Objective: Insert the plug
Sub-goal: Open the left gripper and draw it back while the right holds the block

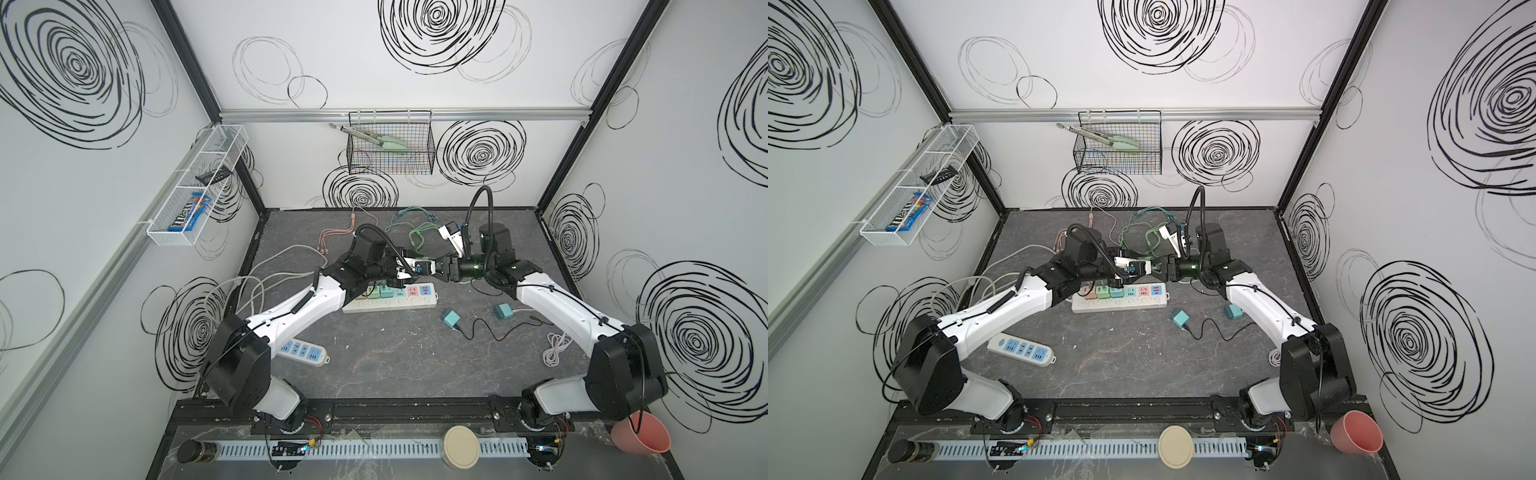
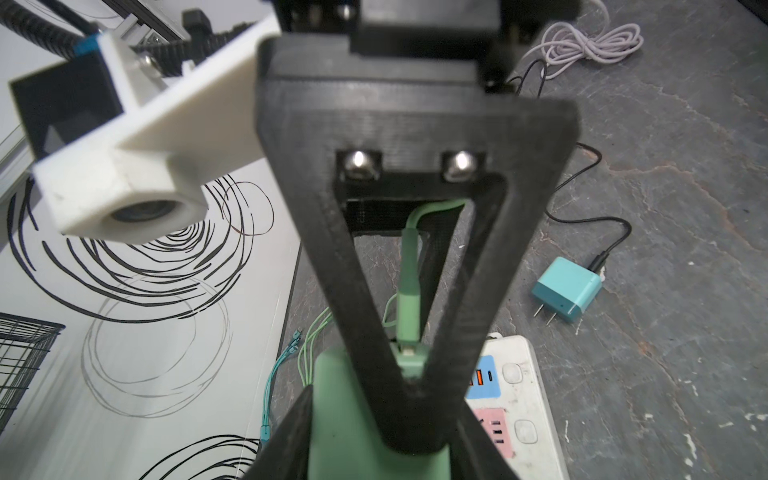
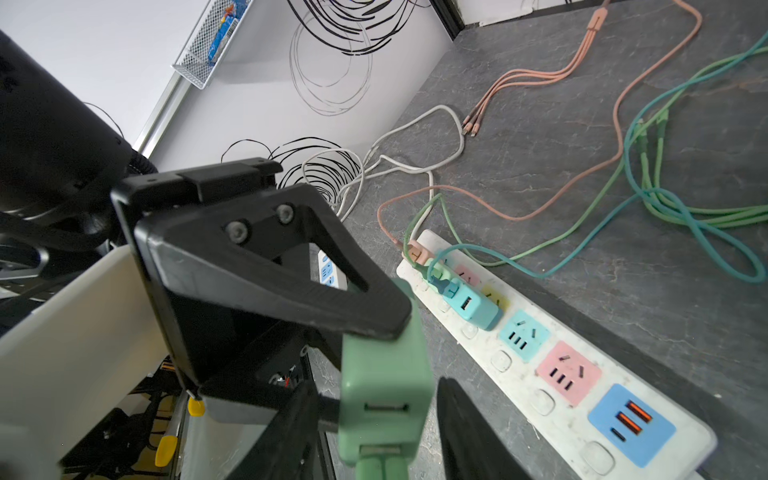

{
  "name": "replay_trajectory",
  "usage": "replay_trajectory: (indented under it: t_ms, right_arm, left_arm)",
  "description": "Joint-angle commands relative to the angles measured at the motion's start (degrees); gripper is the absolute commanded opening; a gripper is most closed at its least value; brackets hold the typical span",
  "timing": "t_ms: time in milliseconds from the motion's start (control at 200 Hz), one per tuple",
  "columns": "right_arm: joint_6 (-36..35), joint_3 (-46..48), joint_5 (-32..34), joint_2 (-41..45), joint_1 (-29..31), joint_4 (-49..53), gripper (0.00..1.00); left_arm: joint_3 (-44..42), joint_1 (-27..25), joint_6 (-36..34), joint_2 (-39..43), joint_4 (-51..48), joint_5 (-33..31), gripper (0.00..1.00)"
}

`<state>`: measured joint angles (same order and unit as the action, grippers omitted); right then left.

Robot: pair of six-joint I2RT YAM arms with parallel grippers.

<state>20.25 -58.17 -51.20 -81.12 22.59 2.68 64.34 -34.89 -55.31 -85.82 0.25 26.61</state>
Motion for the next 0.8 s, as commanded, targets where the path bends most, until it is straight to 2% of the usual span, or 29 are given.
replay_trajectory:
  t_ms: [0,130,180,255,300,350,415,440,500,545,635,791]
  right_arm:
    - [1.72,-1.2,-1.98,-0.88,0.17,-2.38,0.43]
    - [3.91,-1.0,-0.68,-0.73,0.18,-5.13,0.32]
    - [3.23,-1.45,0.17,-0.85,0.09,-5.5,0.25]
    - [-1.74,-4.04,2.16,-1.81,0.13,-2.52,0.09]
    - [-6.97,-6.12,4.75,-2.83,0.18,0.99,0.01]
    - [-13.39,-8.31,7.77,-4.11,0.24,4.42,0.0]
    - [-20.37,-11.99,10.57,-6.31,0.47,9.56,0.0]
    - [-22.49,-13.14,11.52,-6.98,0.52,11.0,0.0]
    - [-27.79,-14.78,12.25,-7.97,0.92,12.41,0.0]
    - [-31.5,-15.25,11.89,-8.38,1.05,12.42,0.0]
    - [-41.22,-17.65,11.58,-10.48,1.64,15.92,0.0]
    - [-61.89,-25.01,13.51,-17.21,3.61,31.56,0.0]
  left_arm:
    - [-1.03,-0.17,-0.11,1.69,4.71,0.41,0.0]
    - [-2.22,-0.09,2.11,2.44,6.37,1.67,0.02]
    - [-3.19,-0.09,4.53,3.03,8.65,1.18,0.23]
    - [-5.56,0.0,10.32,4.81,13.6,-0.52,0.41]
    - [-7.26,0.13,14.95,6.37,17.27,-2.27,0.58]
    - [-9.59,0.05,21.89,8.29,22.26,-6.11,0.8]
    - [-12.59,-0.26,32.33,11.08,28.02,-12.37,1.0]
    - [-13.89,-0.35,36.73,12.27,29.82,-15.22,0.96]
    - [-17.37,-0.35,48.43,15.26,32.88,-22.22,0.96]
    - [-19.34,-0.18,54.77,17.62,31.63,-27.08,0.96]
    - [-19.82,-0.09,63.33,22.14,21.31,-36.08,0.96]
    - [-19.92,2.22,75.79,29.49,0.72,-47.9,0.96]
